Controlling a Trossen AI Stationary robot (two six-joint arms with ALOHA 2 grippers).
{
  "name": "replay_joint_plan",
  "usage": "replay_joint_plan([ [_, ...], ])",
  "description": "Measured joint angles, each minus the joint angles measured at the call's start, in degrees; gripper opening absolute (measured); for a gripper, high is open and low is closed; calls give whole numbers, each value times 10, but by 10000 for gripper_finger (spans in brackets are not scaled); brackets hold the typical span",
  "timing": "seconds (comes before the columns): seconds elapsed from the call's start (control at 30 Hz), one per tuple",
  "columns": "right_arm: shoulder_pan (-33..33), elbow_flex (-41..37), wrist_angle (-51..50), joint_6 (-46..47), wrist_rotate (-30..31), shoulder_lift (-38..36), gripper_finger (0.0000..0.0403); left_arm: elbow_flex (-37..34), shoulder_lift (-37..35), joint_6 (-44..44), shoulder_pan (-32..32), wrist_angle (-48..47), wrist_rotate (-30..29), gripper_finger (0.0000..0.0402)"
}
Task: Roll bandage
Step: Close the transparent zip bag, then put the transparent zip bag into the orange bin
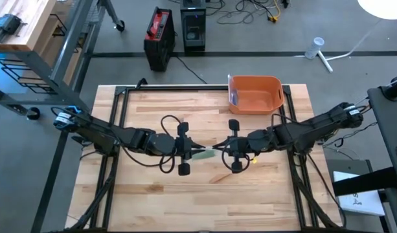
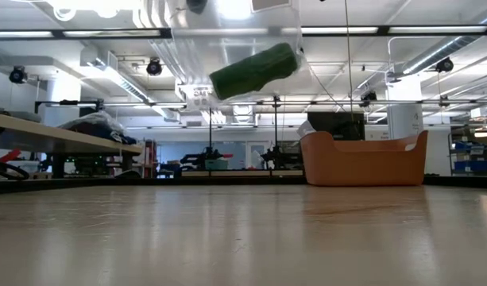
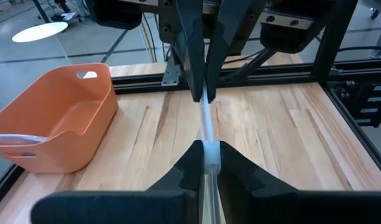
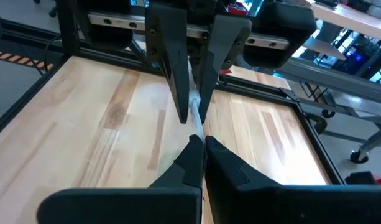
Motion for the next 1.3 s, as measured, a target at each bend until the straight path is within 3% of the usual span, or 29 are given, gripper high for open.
replay_joint_plan([
  [0.73, 0, 0, -225, 37, 6, -145, 0, 0, -2, -4, 0, -12, 0, 27],
  [1.07, -1, 0, -280, 46, 40, -214, 0, -1, -2, -6, -2, -20, 8, 32],
  [1.3, -2, -1, -287, 65, 66, -215, 0, -1, -5, -10, -1, -20, -1, 42],
])
